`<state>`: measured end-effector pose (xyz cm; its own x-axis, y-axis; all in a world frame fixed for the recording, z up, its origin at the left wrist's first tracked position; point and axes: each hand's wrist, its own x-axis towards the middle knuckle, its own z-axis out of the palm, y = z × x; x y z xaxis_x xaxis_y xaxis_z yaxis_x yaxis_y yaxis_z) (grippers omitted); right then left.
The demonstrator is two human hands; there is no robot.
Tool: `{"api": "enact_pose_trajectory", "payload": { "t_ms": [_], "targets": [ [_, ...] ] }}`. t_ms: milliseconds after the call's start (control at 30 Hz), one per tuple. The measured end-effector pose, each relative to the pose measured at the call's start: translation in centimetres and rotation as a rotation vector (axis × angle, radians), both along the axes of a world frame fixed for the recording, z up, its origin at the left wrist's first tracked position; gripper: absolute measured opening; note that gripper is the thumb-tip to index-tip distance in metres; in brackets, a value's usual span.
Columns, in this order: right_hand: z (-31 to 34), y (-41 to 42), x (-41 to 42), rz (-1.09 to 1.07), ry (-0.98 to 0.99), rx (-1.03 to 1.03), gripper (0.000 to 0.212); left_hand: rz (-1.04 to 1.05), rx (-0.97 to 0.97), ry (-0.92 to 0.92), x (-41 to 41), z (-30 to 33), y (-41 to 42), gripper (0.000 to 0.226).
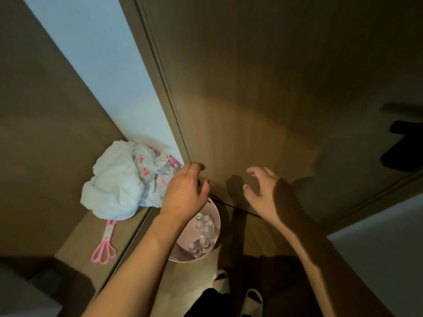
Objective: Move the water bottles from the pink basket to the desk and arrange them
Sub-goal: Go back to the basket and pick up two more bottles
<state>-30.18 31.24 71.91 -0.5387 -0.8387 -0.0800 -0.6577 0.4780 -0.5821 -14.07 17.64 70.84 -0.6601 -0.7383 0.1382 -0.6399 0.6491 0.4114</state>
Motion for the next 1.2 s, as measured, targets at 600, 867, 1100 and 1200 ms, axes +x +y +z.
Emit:
{"api": "enact_pose_trajectory", "payload": {
  "t_ms": [600, 867, 1100, 1200],
  "targets": [
    [0.6, -21.7, 3.0, 0.482, 0.178, 0.051, 0.042, 0.504, 0.117, 0.159, 6.9, -4.7, -13.0, 0.038],
    [-2.6, -25.7, 5.4, 0.743, 0.168, 0.127, 0.045, 0.709, 0.222, 0.146, 10.5, -7.8, -11.4, 0.039],
    [-4.4, -29.2, 4.5, 0.95, 0.125, 0.171, 0.044, 0.885, 0.247, 0.065, 10.1, -8.1, -9.3, 0.037],
    [-6.2, -29.8, 3.0, 1.0, 0.115, 0.143, 0.043, 0.915, 0.282, -0.007, 8.5, -8.4, -8.8, 0.038]
  ]
}}
